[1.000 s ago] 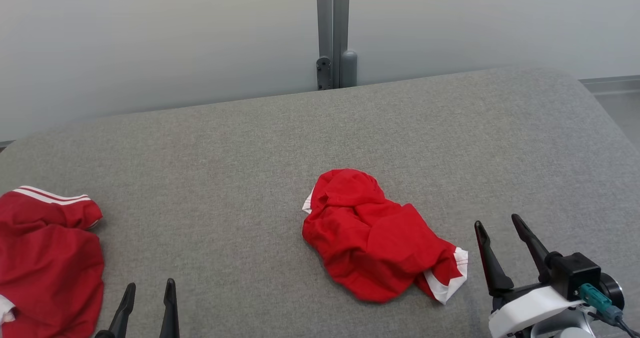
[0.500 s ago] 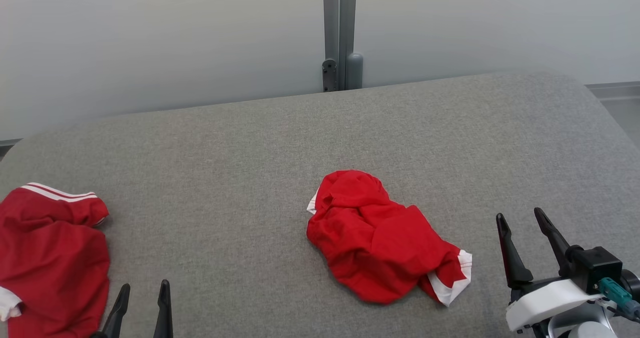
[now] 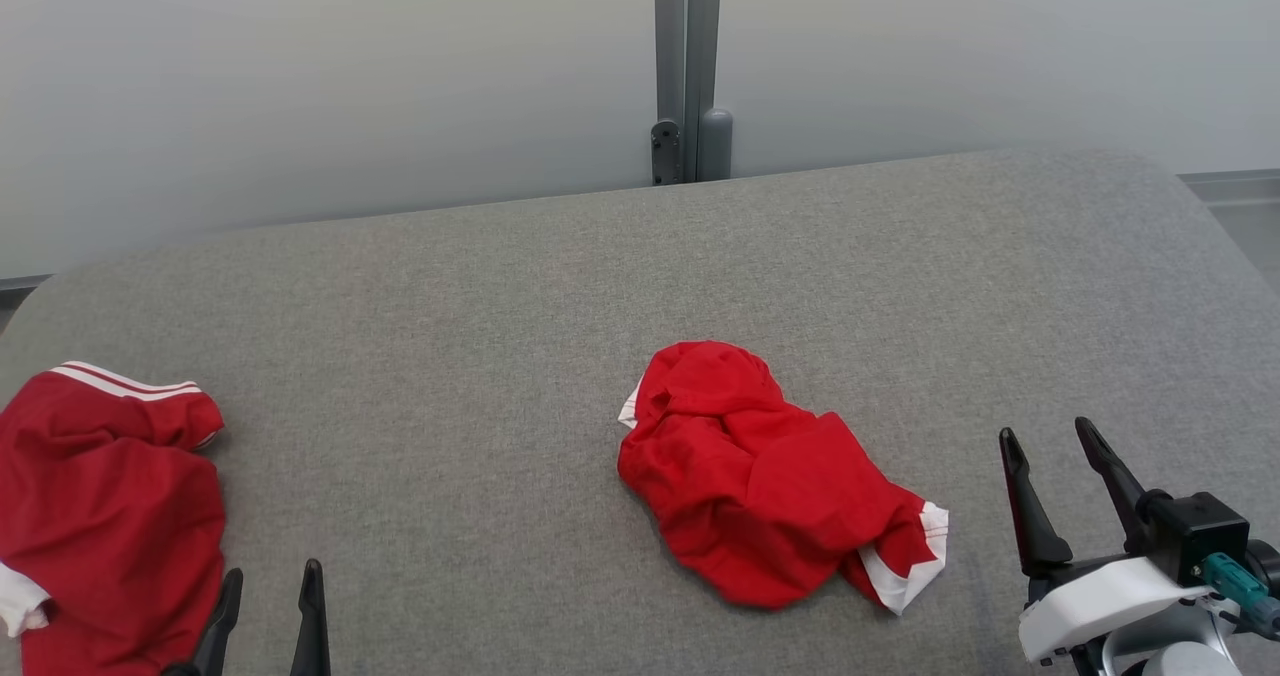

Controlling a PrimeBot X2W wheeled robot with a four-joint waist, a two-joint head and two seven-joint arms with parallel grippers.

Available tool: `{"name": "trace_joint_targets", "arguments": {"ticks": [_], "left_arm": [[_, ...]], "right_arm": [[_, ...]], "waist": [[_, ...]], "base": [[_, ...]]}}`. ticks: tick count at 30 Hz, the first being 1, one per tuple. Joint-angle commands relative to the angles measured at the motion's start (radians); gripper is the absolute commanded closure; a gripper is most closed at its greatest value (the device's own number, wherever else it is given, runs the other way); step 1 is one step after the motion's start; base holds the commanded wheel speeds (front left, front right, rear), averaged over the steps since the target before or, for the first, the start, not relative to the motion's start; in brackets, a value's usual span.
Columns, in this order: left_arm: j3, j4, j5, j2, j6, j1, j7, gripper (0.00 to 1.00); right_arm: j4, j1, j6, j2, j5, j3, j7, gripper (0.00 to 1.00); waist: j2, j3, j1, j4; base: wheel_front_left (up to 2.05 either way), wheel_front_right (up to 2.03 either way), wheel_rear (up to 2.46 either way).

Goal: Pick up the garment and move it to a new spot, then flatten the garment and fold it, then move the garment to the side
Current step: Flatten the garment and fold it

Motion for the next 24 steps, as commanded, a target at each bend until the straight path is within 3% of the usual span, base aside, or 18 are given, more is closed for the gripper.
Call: {"name": "trace_joint_targets", "arguments": {"ticks": [1,15,24], "left_arm": [[0.003,0.002,-0.01,0.009,-0.003,-0.02,0.0,0.0],[-0.039,-0.009,-0.017,0.031,-0.003,-0.069,0.0,0.0],[-0.324,0.098,-0.112,0.08,-0.003,-0.258,0.032,0.0]], "right_arm": [[0.003,-0.009,0.0,-0.006,0.009,0.0,-0.003,0.0],[0.0,-0.026,0.0,-0.011,0.01,0.008,-0.003,0.0],[-0.002,-0.075,0.0,-0.03,0.018,0.039,-0.003,0.0]], "waist": [[0.0,0.001,0.0,0.0],[0.0,0.014,0.0,-0.016],[0.0,0.058,0.0,-0.073]], "base": [[0.0,0.0,0.0],[0.0,0.0,0.0],[0.0,0.0,0.0]]}}
